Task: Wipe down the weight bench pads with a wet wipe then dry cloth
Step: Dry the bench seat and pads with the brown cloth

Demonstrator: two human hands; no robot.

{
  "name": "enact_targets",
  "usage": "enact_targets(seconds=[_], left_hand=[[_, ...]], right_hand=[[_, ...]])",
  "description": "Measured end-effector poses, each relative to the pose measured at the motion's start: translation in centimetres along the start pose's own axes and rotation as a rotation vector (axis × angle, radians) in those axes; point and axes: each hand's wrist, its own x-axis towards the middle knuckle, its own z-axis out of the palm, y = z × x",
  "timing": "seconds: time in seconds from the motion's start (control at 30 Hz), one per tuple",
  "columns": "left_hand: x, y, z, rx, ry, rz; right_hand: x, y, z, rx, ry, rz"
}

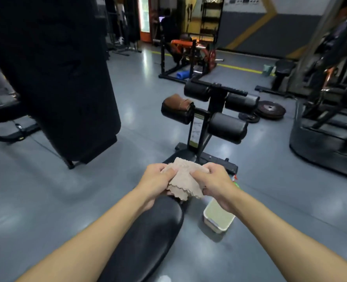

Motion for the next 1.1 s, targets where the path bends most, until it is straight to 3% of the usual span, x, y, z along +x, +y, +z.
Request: enact_targets(seconds=[0.27,0.33,0.6,0.77,0.83,0.97,1.1], left_hand=[[18.1,6.8,6.4,0.046,-0.154,0.080],[22.1,8.1,8.9,0.063,-0.178,0.065],[35.5,10.2,17.5,0.113,-0.174,0.044],[44.7,10.8,21.6,0.210,-0.137,0.107],[48.5,10.7,22.9,0.292,-0.171,0.110],[53.4,9.0,24.5,0.722,-0.336,0.047],[55.7,8.1,24.6,0.942,-0.380,0.077]], right_hand=[[15.2,-4.4,-7.8,0.017,0.136,0.059],[18.6,-4.7,-10.1,0.003,0.243,0.075],[30.5,-3.9,-17.8,-0.005,0.424,0.172],[39.4,-3.5,-21.9,-0.093,0.479,0.112],[43.3,-2.8,-23.6,-0.198,0.430,0.098],[48.2,-0.1,-25.3,-0.889,0.140,0.180],[50.4,0.3,-24.9,-1.108,0.099,0.120]])
